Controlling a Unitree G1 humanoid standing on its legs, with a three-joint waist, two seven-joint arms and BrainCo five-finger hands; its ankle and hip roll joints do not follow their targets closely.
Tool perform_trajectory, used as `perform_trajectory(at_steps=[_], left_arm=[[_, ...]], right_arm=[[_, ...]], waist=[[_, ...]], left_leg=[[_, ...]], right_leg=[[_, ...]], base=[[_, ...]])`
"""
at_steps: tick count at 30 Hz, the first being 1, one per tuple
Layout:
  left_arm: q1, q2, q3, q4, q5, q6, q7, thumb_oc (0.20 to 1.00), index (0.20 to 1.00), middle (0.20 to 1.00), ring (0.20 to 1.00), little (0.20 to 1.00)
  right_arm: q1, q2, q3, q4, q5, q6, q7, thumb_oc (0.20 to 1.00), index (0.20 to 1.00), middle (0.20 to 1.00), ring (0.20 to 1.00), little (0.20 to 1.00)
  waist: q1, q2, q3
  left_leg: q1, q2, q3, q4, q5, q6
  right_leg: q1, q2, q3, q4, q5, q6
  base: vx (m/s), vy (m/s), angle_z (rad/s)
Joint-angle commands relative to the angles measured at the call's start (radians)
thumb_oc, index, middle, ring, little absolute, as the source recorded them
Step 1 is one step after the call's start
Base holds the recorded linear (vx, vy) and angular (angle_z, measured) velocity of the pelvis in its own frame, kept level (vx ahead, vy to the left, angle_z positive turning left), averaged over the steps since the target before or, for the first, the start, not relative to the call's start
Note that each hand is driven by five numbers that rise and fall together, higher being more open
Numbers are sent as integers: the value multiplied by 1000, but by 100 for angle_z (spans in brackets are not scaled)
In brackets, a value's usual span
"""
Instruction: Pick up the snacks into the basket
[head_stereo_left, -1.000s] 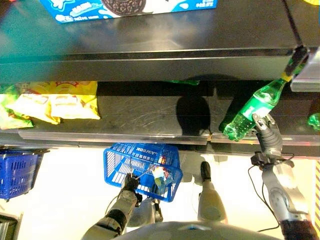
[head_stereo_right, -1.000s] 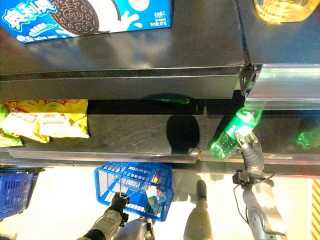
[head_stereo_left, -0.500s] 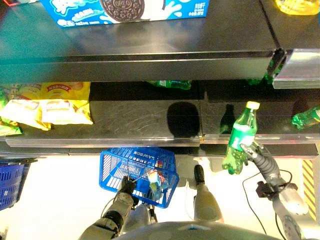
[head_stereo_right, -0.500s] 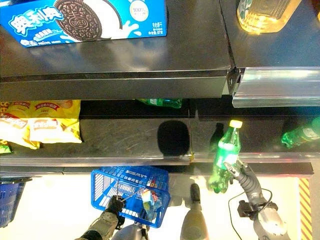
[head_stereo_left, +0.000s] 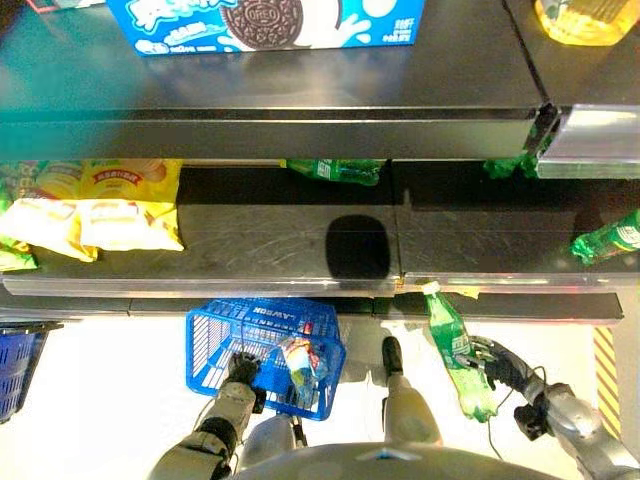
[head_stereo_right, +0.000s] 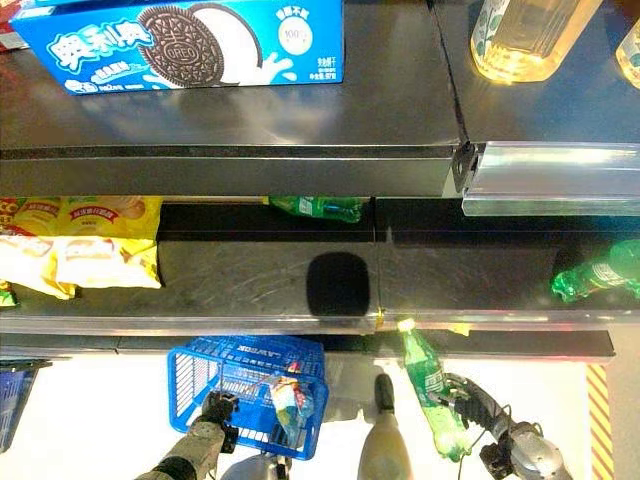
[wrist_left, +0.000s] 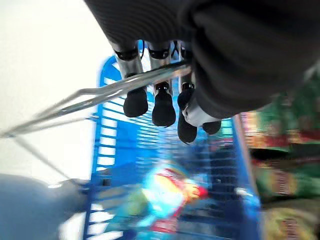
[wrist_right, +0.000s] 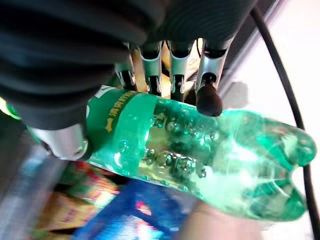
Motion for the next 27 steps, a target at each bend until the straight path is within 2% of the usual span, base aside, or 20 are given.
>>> perform_trajectory(at_steps=[1, 6, 9, 10, 17, 27], left_arm=[[-91, 47, -13, -105, -57, -69, 32, 200, 200, 200, 200, 200], [-105, 52, -61, -260, -89, -83, 7, 200, 200, 200, 200, 200], [-117, 41, -76, -315, -116, -80, -3, 200, 200, 200, 200, 200], [-129, 31, -90, -334, -123, -81, -8, 200, 200, 200, 200, 200], [-168, 3, -140, -314, -120, -65, 19, 200, 200, 200, 200, 200], [-239, -25, -197, -305, -116, -54, 69, 200, 200, 200, 200, 200]], right_arm=[[-108, -6, 13, -40, -92, -37, -51, 200, 200, 200, 200, 200], [-216, 41, 76, 63, -215, -4, -102, 200, 200, 200, 200, 200], [-300, 94, 111, 133, -282, 27, -151, 200, 200, 200, 200, 200], [-350, 137, 129, 186, -298, 40, -186, 200, 200, 200, 200, 200], [-491, 257, 222, 330, -348, 64, -289, 200, 200, 200, 200, 200], [-612, 325, 314, 400, -332, 63, -337, 200, 200, 200, 200, 200]], waist=[[25, -1, 44], [41, 4, 72], [51, 6, 90], [56, 8, 101], [73, 5, 130], [93, 4, 172]], left_leg=[[-18, 0, -104, 1, -15, -20], [-41, -5, -118, 1, -4, -15], [-59, -6, -124, 1, 4, -15], [-72, -6, -128, 1, 11, -15], [-113, -7, -139, 1, 27, -17], [-161, -5, -156, 1, 45, -21]], right_leg=[[-23, -10, -30, 36, 9, 45], [-40, -14, -39, 38, 17, 44], [-55, -13, -40, 40, 22, 42], [-66, -11, -39, 38, 27, 41], [-99, -9, -46, 40, 34, 39], [-134, -8, -57, 43, 38, 36]], base=[[-57, -11, 3], [-44, -7, 6], [-55, -8, 3], [-38, -13, 3], [-19, -8, 6], [-10, -4, 6]])
